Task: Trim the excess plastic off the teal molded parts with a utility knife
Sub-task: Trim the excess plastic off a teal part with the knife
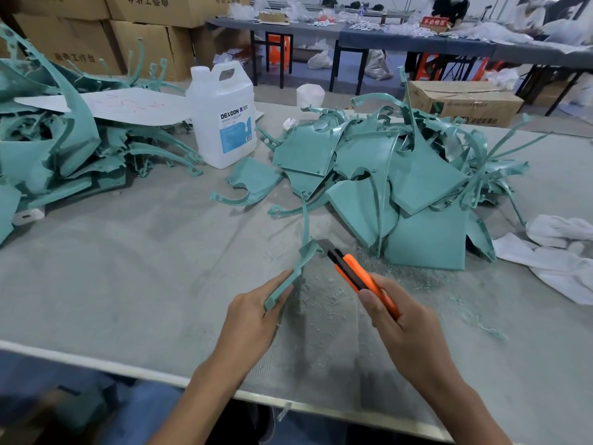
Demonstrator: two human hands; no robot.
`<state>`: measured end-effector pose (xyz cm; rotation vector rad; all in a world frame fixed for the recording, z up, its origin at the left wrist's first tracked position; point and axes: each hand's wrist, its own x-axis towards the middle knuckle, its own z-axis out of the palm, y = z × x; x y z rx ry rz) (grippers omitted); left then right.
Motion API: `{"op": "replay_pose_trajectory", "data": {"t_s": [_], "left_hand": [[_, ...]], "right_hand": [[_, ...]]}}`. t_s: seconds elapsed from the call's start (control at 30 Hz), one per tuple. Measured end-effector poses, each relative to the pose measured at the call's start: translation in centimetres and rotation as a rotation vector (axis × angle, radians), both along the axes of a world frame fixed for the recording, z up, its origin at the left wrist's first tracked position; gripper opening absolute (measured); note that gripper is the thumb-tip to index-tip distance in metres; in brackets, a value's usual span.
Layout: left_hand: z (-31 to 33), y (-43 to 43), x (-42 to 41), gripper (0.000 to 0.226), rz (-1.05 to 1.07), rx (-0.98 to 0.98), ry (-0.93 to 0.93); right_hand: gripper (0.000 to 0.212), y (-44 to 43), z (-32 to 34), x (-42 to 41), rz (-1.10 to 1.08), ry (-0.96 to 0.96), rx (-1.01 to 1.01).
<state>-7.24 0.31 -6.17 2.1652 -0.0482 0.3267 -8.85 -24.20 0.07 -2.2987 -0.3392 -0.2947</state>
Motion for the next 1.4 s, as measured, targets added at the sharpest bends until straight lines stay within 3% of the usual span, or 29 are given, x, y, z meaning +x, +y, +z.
{"op": "replay_pose_trajectory", "data": {"t_s": [0.3,0.53,0.6,0.67,0.77,0.87,1.03,1.07,1.2,1.3,1.4], "left_hand": [[0.6,-0.4,0.3,0.02,0.079,0.051,0.015],[0.4,-0.5,0.2,0.032,0.11,-0.007,0.024],[0.6,-0.4,0.1,0.025,0.1,0.02,0.02],[1.0,-0.4,0.0,0.016,0.063,0.051,0.015],[1.0,-0.5,0.0,0.037,0.09,0.02,0.013],[1.5,-0.6,-0.3,0.039,0.063,0.004,0.052],[2.5,-2.5,-1.2,0.034,0.054,0.072,0.014],[2.6,-3.3,-1.6,0.041,0.025,0.122,-0.003],[2.9,-7.1,-2.8,0.074,-0.125,0.325,-0.088],[4.3,-8.5,-3.3,0.071,-0.25,0.286,-0.146],[5.4,-8.1,-3.7,0.092,-0.382,0.248,-0.036]], "right_hand": [[0.037,3.3,-1.1,-4.3,0.103,0.001,-0.036],[0.025,2.2,-1.1,-1.8,-0.054,-0.04,0.037],[0.021,2.7,-0.7,-2.5,-0.004,-0.064,0.03],[0.031,3.1,-0.8,-3.1,0.056,-0.051,-0.02],[0.032,2.5,-1.6,-1.5,-0.059,0.057,0.006],[0.041,1.5,-2.1,-0.6,-0.155,0.106,0.1],[0.064,3.1,-1.0,-2.7,-0.16,0.188,0.546],[0.065,3.5,-0.6,-3.0,-0.14,0.191,0.609],[0.06,4.8,1.2,-3.7,-0.154,0.129,0.654],[0.049,4.1,1.9,-3.5,-0.206,0.147,0.741],[0.041,1.8,2.8,-3.0,-0.259,0.081,0.717]]}}
